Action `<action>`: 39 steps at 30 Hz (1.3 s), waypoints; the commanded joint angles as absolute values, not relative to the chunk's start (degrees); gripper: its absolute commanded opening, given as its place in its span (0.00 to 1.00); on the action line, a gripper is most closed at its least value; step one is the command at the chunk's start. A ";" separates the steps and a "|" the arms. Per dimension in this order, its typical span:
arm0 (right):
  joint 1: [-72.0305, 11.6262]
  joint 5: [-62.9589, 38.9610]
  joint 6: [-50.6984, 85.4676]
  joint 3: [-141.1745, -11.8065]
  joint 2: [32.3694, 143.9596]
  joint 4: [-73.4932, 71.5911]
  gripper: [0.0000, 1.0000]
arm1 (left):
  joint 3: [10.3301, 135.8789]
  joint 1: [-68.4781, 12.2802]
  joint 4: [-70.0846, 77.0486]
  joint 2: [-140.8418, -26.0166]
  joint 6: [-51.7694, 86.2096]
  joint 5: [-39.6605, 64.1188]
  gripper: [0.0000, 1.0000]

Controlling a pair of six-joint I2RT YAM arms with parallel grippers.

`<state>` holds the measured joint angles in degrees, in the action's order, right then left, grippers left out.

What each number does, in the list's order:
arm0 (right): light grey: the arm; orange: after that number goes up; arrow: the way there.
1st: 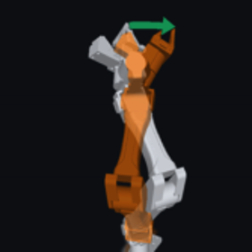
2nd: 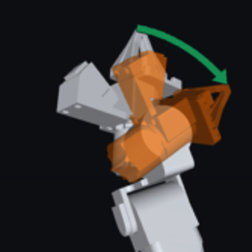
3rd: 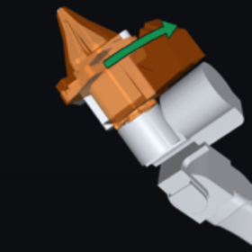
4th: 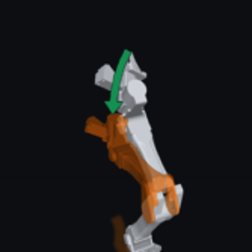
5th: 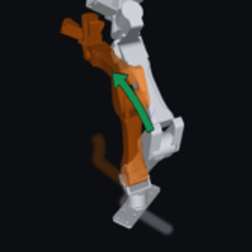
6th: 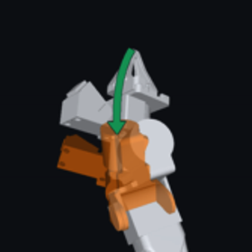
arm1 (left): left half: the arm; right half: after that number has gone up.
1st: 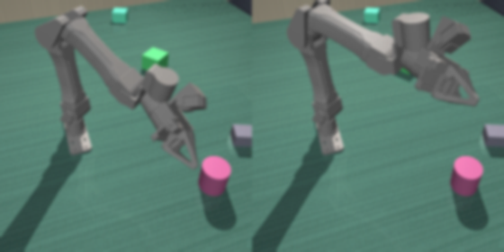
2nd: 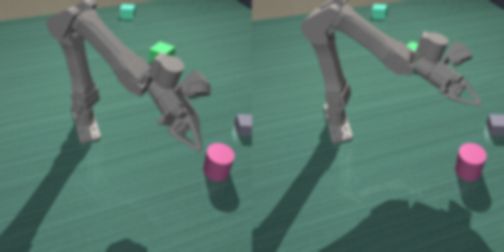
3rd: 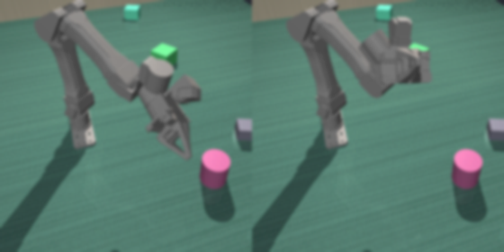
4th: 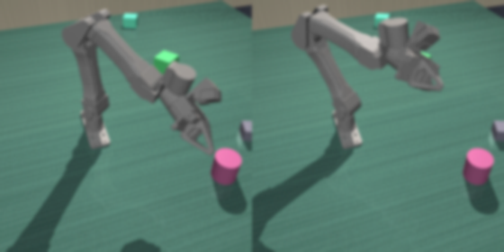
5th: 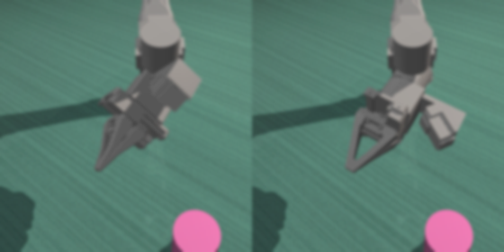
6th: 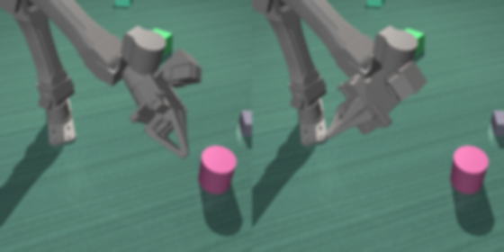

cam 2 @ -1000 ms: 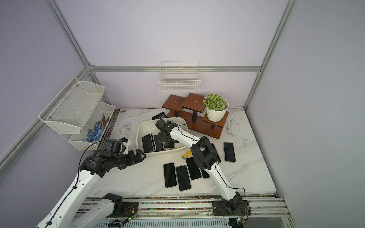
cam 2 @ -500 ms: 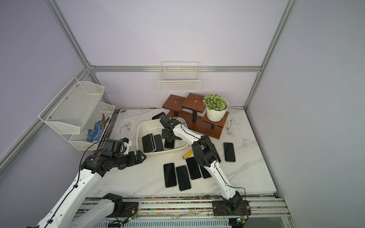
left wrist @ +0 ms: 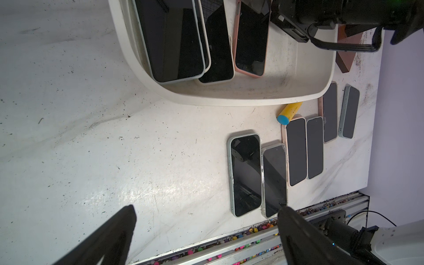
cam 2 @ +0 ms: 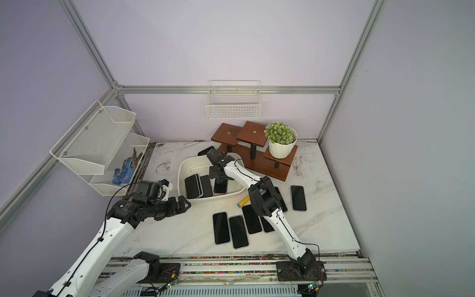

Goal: Take the phone out of the storage box
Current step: Pick up the phone from the storage box.

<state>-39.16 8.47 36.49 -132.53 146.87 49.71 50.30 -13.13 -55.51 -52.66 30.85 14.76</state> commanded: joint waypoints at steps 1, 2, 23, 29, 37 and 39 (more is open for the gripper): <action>-39.38 5.23 35.79 -130.85 151.95 58.11 0.98 | 52.76 -12.68 -54.85 -52.65 30.50 15.44 1.00; -39.43 5.64 35.49 -130.85 151.90 59.04 0.97 | 52.82 -12.66 -54.72 -52.72 30.49 15.40 1.00; -41.22 5.43 26.14 -129.67 152.22 68.50 0.93 | 53.70 -12.68 -53.37 -53.51 30.89 16.21 1.00; -41.14 6.50 24.48 -129.32 152.66 70.01 0.79 | 54.22 -12.66 -52.73 -54.45 30.96 16.67 1.00; -40.78 10.80 22.23 -135.29 149.49 70.14 0.67 | 54.67 -12.66 -52.39 -55.02 31.37 16.64 1.00; -40.78 10.97 21.26 -136.36 147.22 68.38 0.67 | 54.88 -12.66 -52.16 -55.09 31.46 16.69 1.00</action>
